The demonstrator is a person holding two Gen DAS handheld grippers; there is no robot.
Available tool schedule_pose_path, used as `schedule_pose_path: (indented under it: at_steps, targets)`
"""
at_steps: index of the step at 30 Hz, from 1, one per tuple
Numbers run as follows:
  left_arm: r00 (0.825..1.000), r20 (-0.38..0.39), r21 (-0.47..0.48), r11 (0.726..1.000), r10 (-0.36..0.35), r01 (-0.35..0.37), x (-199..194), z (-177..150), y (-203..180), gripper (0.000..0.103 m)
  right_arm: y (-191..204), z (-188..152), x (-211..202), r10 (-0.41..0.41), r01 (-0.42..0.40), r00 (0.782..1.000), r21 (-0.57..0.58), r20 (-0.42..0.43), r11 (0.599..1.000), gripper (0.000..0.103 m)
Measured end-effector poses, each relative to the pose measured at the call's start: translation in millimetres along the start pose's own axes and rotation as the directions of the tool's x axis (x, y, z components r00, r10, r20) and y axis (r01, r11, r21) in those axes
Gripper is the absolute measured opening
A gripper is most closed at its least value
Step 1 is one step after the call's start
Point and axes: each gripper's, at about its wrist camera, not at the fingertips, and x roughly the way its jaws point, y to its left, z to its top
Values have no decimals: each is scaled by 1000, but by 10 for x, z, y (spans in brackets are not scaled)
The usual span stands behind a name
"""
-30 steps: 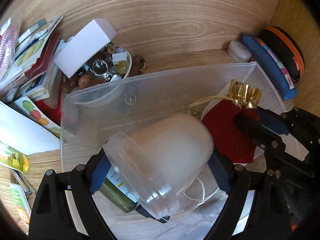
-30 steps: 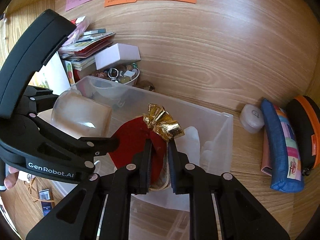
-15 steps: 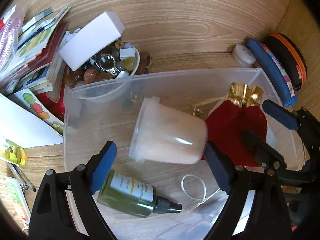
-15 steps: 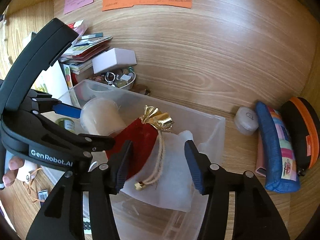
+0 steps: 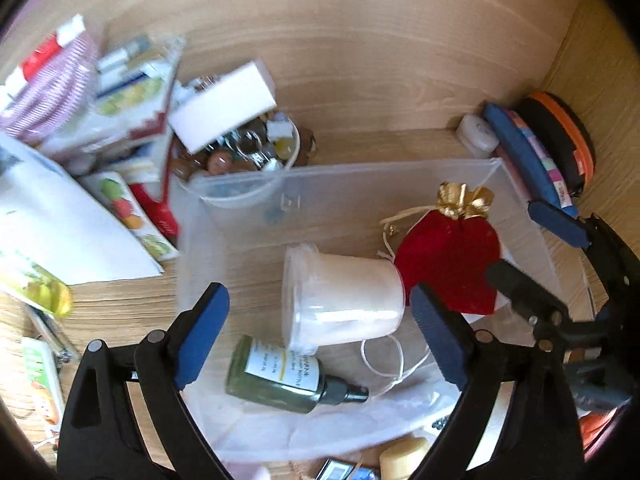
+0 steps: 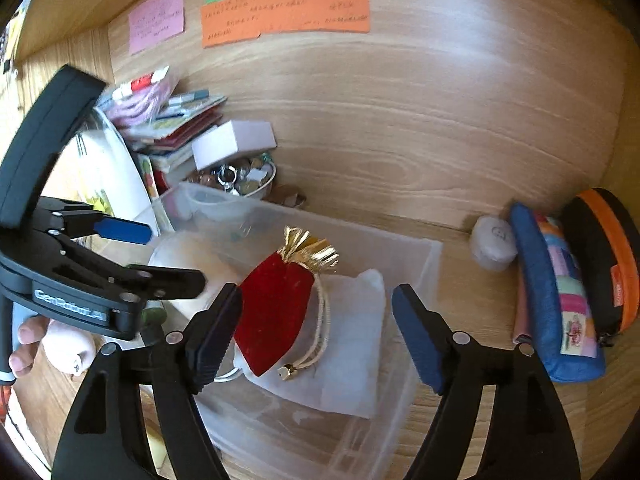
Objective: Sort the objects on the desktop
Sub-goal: 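Release the white container with the left gripper while the right releases the red pouch, then grasp the pink round container with the left gripper while the right grasps the dotted tile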
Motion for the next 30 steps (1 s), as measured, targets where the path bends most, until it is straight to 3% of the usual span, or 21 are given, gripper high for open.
schedule_pose_path:
  at_steps: [5,13,17,25,30]
  targets:
    - [998,68,-19,1000,-13,14,-329,-49,120,97,-8,53,-262,-3,2,999,20,52,1000,83]
    - [986,164,-67,997,-16,28,-822,-284,359,98,214,-7,-766,-23,26,991,-15,129,1000,89]
    - [978,207,-73,997,11,5,-1020,-480,433,98,313,-89,-983,-14,16,986,-12,165,1000,100]
    - [963,260,-54,997,68,-56,-1188,-854,522,99,556,-268,-1190,-29,38,980,-42,199,998,100]
    - [961,258,-34,995,103,-97,-1147,-1064,573,99,676,-408,-1108,-29,38,986,-47,166,998,100]
